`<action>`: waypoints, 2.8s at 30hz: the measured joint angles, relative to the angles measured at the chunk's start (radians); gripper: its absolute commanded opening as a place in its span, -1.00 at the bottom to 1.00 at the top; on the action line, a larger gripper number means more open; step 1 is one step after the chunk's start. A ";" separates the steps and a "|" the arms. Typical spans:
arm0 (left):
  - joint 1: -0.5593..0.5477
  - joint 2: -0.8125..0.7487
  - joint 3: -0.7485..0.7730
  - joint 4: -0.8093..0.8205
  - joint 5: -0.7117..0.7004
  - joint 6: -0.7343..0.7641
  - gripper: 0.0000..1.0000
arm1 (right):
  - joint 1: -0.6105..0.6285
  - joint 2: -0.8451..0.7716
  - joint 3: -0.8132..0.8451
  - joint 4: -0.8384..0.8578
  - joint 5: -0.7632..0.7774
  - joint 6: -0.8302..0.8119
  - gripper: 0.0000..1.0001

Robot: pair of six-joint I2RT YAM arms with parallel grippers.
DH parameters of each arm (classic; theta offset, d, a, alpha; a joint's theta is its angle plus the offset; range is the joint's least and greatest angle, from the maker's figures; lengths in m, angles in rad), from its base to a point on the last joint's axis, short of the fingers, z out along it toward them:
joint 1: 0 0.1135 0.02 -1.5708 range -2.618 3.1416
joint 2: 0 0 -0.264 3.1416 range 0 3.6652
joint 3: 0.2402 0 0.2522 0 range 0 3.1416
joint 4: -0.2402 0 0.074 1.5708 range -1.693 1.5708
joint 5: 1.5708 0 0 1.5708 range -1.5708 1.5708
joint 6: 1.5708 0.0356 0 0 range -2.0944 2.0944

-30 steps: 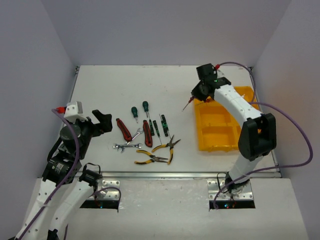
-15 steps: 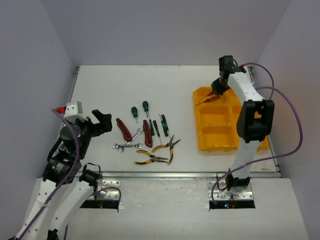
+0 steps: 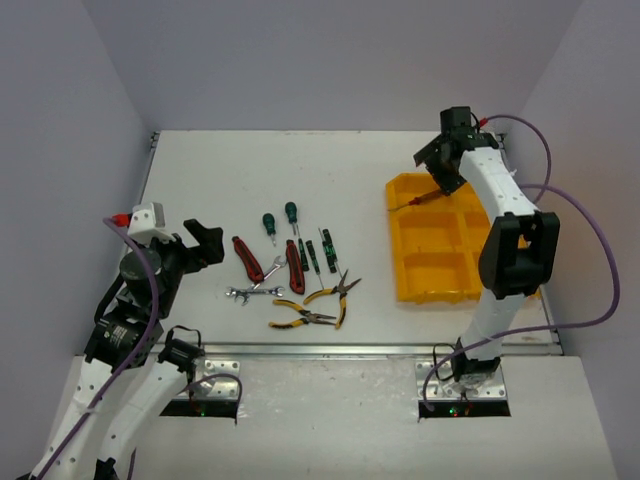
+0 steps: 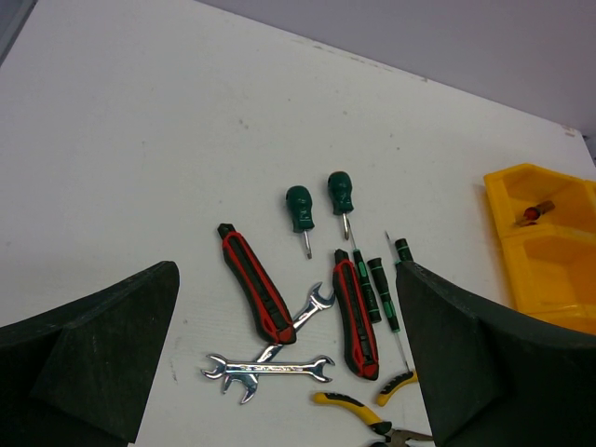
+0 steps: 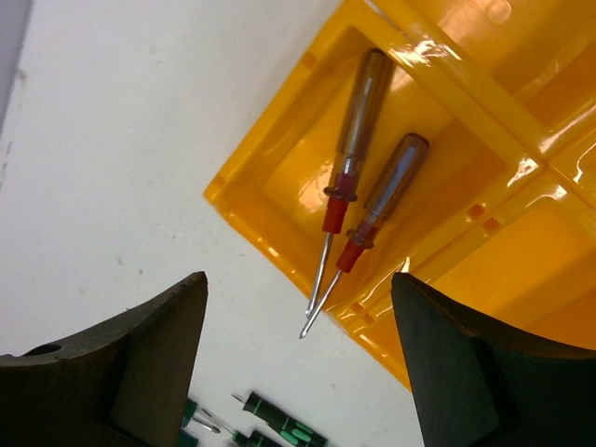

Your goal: Sort the tools into containers

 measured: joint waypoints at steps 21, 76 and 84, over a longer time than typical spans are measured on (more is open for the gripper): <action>0.000 0.015 0.000 -0.003 -0.030 -0.011 1.00 | 0.602 -0.012 -0.086 0.059 -0.038 -0.595 -0.01; 0.000 -0.005 0.000 -0.002 -0.025 -0.011 1.00 | -0.068 -0.447 -0.686 0.278 -0.186 -0.038 -0.99; 0.000 -0.005 0.000 -0.002 -0.025 -0.011 1.00 | -0.129 -0.402 -0.688 0.246 -0.161 0.104 -0.71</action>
